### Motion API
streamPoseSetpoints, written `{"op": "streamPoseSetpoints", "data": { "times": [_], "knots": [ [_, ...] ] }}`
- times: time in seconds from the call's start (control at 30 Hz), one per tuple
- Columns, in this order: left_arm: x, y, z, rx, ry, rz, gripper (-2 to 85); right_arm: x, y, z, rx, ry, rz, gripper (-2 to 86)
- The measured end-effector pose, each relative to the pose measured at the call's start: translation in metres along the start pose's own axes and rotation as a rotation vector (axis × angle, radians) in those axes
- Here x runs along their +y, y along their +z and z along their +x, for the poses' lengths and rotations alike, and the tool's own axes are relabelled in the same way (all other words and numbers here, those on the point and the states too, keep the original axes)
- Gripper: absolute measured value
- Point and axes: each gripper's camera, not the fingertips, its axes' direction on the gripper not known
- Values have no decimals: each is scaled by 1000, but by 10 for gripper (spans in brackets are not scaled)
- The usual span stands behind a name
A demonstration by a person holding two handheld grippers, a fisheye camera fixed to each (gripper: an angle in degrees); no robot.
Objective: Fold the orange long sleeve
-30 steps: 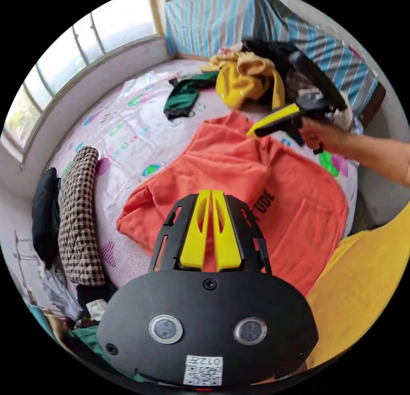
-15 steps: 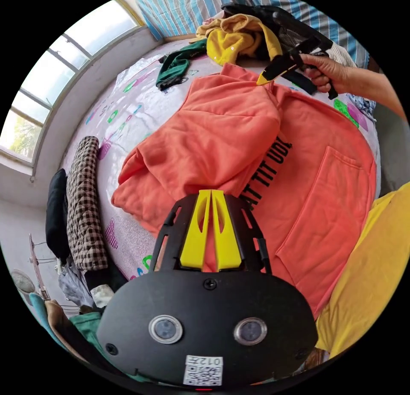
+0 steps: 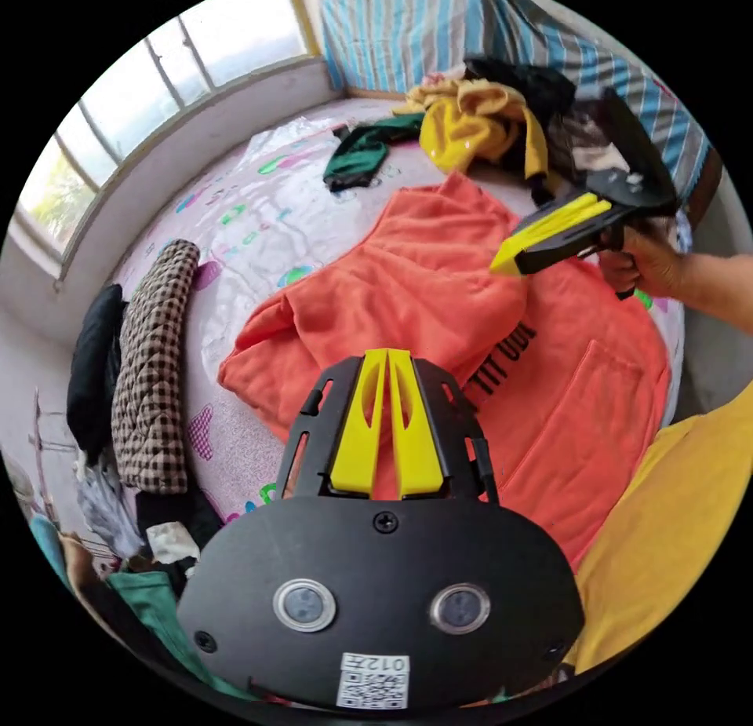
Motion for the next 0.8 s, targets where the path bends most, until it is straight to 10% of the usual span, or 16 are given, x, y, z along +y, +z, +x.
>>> {"op": "streamPoseSetpoints", "data": {
  "times": [0.8],
  "knots": [
    [253,-13,-40,427,-696,-109,6,175,-123,-4,94,377,-21,21]
  ]
}}
